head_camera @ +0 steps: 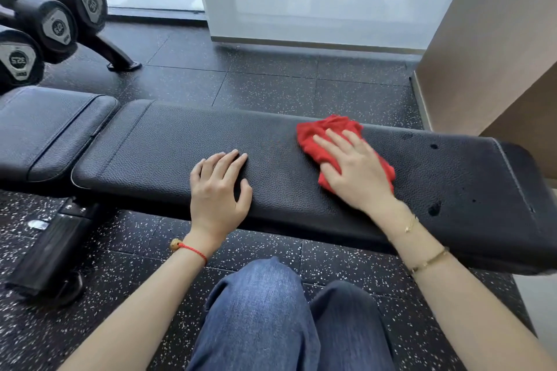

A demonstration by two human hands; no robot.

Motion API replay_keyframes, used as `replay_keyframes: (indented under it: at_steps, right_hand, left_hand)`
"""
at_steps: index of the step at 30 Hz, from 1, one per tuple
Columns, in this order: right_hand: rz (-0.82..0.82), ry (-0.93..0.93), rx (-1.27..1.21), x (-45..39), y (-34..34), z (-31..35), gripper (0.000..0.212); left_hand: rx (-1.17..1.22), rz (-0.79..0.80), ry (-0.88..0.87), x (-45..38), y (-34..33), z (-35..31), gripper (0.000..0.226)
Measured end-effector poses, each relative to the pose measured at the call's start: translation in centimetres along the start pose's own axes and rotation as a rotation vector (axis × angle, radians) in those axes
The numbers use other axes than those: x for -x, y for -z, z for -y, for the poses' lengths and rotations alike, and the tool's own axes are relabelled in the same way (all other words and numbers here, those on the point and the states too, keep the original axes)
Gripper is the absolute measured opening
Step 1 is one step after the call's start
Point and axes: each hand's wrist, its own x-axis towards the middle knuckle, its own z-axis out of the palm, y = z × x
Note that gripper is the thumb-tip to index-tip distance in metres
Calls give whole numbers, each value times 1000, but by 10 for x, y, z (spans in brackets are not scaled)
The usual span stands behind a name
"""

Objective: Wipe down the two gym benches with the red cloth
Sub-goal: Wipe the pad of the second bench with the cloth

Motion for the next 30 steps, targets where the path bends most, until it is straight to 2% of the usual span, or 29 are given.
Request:
replay_keyframes:
  at_steps: [2, 4, 10, 14, 17, 20, 24, 30]
  right_hand:
    - [-2, -107, 11, -26, -1, -1, 54]
    - [6, -121, 25, -45, -7, 14, 54]
    - [40, 105, -9, -15, -16, 66, 57]
    - [35, 173, -56, 27, -10, 48, 57]
    - [8, 92, -74, 34, -2, 15, 56]
    - [-24, -69, -29, 14, 2, -14, 54]
    - [-27, -228, 11, -18, 2, -7, 54]
    - [-3, -4, -14, 41, 0, 20, 57]
  left_hand:
    - [1, 2, 9, 0, 1, -1, 46]
    - [2, 0, 11, -1, 1, -2, 46]
    - [6, 0, 5, 0, 2, -1, 45]
    - [13, 1, -5, 1, 3, -2, 45]
    - [23, 20, 8, 1, 3, -1, 45]
    - [42, 52, 40, 0, 6, -5, 44]
    - [102, 70, 121, -7, 10, -18, 42]
    - [189, 50, 27, -21, -3, -70, 31]
